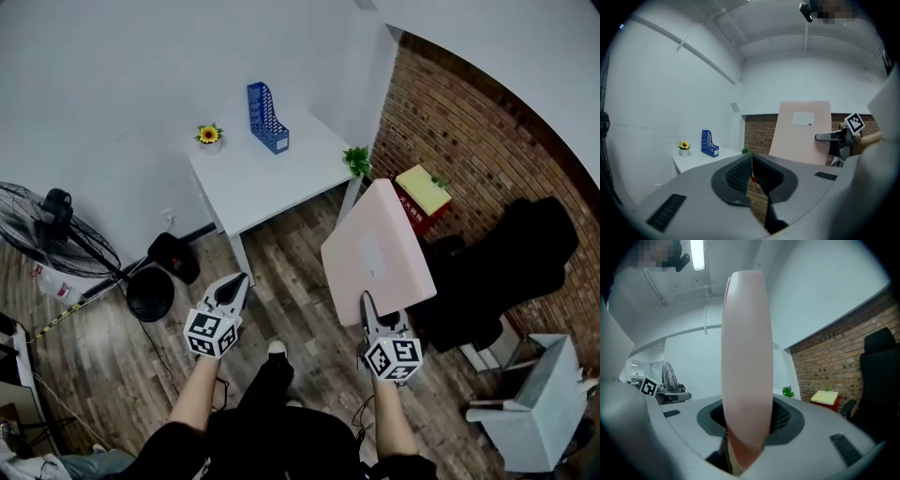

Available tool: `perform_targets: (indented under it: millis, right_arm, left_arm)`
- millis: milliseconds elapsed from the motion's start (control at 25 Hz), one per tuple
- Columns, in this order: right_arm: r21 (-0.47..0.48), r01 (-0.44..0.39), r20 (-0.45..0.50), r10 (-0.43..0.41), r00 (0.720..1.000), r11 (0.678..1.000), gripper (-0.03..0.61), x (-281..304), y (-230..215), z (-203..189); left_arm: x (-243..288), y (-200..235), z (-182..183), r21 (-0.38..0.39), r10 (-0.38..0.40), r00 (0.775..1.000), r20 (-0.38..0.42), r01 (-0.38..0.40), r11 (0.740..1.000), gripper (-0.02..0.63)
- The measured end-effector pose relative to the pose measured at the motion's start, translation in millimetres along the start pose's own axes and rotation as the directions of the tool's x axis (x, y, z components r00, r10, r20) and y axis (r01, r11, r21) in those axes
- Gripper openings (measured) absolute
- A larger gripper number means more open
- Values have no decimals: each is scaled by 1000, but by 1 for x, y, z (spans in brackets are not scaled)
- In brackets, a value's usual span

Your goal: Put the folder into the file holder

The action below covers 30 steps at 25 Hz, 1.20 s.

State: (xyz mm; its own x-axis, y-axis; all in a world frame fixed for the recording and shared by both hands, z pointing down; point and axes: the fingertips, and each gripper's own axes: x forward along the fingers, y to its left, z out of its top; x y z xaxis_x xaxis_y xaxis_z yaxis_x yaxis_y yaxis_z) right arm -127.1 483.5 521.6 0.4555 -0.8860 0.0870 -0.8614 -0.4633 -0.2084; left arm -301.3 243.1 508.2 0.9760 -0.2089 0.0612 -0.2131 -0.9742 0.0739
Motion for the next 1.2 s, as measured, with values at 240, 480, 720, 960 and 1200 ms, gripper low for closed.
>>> perform_targets:
  millis: [240, 480, 720, 960, 1200]
  right_arm:
    - [-6, 4, -8, -4, 1000, 1000, 172, 60, -15, 14]
    - [-3, 21, -10, -21, 1000, 1000, 170, 128, -24, 19]
    - [3, 34, 1, -34, 999, 999, 170, 195, -32, 24]
    - [2, 38, -6, -38, 999, 999, 170, 243, -30, 26]
    - [-9, 32, -9, -32, 999, 999, 170, 281, -33, 31]
  left_arm:
    - [65, 28, 4, 11, -33, 999, -22, 34, 999, 31]
    - [124, 74, 10, 5, -67, 997, -28, 68, 998, 31]
    - [174, 124, 10, 5, -80, 996, -44, 80, 997, 31]
    - [205, 163, 12, 0, -77, 996, -47, 77, 997, 31]
    - [228, 187, 10, -14, -69, 996, -48, 69, 998, 31]
